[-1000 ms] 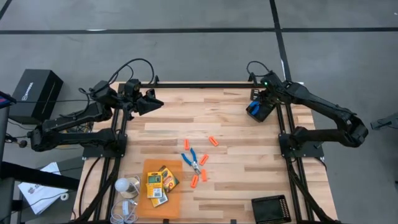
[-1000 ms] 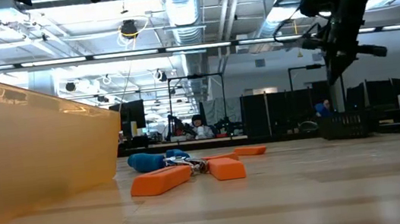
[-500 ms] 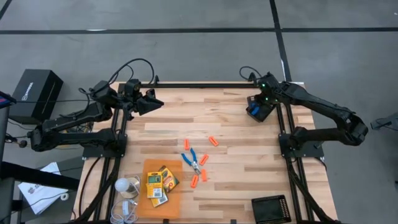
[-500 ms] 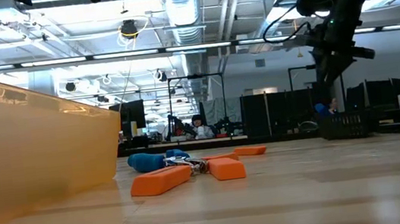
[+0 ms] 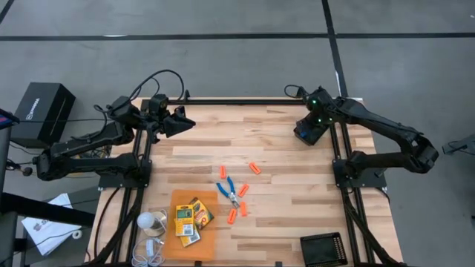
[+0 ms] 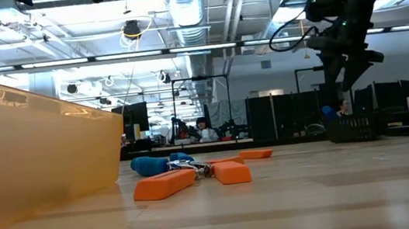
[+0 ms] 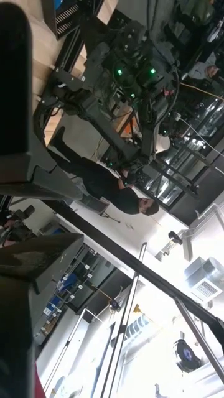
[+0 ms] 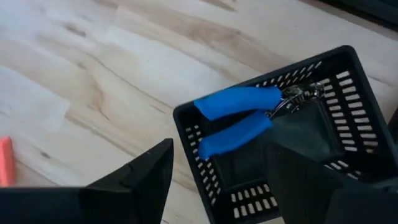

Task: Pick & Place School Supplies
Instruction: Put the bottom blue hole puncher into the top black bin

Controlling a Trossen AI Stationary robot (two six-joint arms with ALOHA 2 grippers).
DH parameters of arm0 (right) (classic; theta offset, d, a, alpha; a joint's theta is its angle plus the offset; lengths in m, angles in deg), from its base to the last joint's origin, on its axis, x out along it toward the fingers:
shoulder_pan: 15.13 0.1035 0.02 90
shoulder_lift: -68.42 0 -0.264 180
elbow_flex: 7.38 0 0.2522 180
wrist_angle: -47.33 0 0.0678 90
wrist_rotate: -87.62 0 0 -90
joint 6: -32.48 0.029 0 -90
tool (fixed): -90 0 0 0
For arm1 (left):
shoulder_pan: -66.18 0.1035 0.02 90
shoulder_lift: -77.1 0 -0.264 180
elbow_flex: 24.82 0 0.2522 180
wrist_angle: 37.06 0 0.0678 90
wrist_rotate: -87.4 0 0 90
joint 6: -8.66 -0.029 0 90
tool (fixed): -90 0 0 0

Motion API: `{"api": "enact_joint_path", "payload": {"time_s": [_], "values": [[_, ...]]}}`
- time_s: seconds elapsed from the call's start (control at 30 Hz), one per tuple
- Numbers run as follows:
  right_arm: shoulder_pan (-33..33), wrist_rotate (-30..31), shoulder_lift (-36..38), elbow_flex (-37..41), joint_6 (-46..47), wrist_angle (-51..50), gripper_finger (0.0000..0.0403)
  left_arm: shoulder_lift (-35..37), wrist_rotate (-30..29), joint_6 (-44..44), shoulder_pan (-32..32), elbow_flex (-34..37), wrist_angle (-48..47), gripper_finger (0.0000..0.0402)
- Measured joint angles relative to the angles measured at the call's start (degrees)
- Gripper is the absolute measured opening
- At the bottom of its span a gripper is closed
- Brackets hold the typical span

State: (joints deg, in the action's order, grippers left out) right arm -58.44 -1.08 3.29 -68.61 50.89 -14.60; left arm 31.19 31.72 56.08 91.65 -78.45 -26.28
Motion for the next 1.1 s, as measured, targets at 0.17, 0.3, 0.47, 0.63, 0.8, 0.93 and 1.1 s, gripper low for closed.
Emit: {"api": "enact_joint_path", "payload": {"time_s": [0.17,0.3,0.47,0.63,0.8,0.93,1.1], "values": [[1.1,0.2,-2.9,0.0,-10.8,-0.7,0.0228,0.0,0.0,-0.3,0.0,0.0,-0.1,0.0092],[2.7,2.7,-6.5,0.0,-18.2,-3.4,0.0221,0.0,0.0,-0.7,0.0,0.0,0.0,0.0092],[4.8,6.3,-10.0,0.0,-24.6,-3.7,0.022,0.0,0.0,-1.8,0.0,0.0,-0.1,0.0092],[3.7,6.3,-10.7,0.0,-29.1,-2.3,0.0219,0.0,-1.4,-1.9,0.0,0.0,0.0,0.0092],[0.4,4.6,-9.7,0.0,-35.9,-2.1,0.0218,0.0,-1.6,-2.1,0.0,0.0,0.0,0.0092],[-2.7,0.8,-10.1,0.0,-41.1,-1.9,0.0212,0.0,-1.3,-2.1,0.0,0.0,0.0,0.0092],[-5.2,-3.0,-10.2,0.0,-46.6,-0.9,0.0205,0.0,-1.0,-2.3,0.0,0.0,0.0,0.0092]]}}
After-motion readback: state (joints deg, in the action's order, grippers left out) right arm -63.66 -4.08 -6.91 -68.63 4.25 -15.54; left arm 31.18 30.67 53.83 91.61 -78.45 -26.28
